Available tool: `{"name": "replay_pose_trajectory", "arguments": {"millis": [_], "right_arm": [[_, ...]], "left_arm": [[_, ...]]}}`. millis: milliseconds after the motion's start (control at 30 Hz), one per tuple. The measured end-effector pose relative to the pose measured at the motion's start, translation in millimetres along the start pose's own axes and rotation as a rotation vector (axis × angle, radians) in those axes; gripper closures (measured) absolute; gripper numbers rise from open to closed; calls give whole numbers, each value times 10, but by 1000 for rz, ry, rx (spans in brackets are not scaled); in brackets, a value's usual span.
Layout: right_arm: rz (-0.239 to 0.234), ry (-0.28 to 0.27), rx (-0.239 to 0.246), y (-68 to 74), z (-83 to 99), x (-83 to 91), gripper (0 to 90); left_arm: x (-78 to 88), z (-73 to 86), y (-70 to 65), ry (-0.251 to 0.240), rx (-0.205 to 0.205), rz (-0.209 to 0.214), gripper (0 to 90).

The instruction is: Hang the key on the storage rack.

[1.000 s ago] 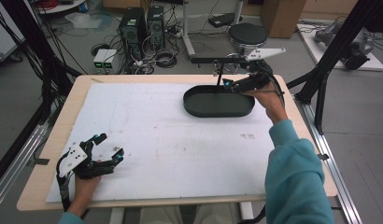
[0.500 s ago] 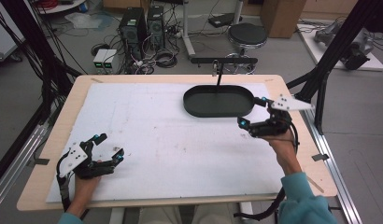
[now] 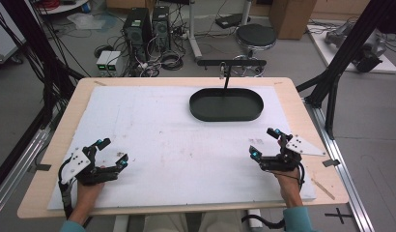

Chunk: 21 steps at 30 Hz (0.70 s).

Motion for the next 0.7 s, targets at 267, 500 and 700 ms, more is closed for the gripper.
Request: {"name": "replay_pose_trajectory", "arguments": {"millis": [267, 500, 700], "right_arm": [[-7, 22, -5, 22, 235, -50, 4], [54, 15, -5, -14, 312, -69, 4], [42, 19, 14, 12, 315, -69, 4]], "left_arm": [[2, 1, -7, -2, -6, -4, 125], [0, 1, -9, -2, -11, -3, 125], [0, 1, -5, 0, -5, -3, 125]]}}
Point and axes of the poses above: each handheld gripper's, and its own axes: x roughly backward along the jaws, z roughly out of its underside, y roughly to its left, the point moved 3 cm from there along -x, roughly forward along the jaws, and after that the axes turned 8 degrees about x, right-handed, at the moved point
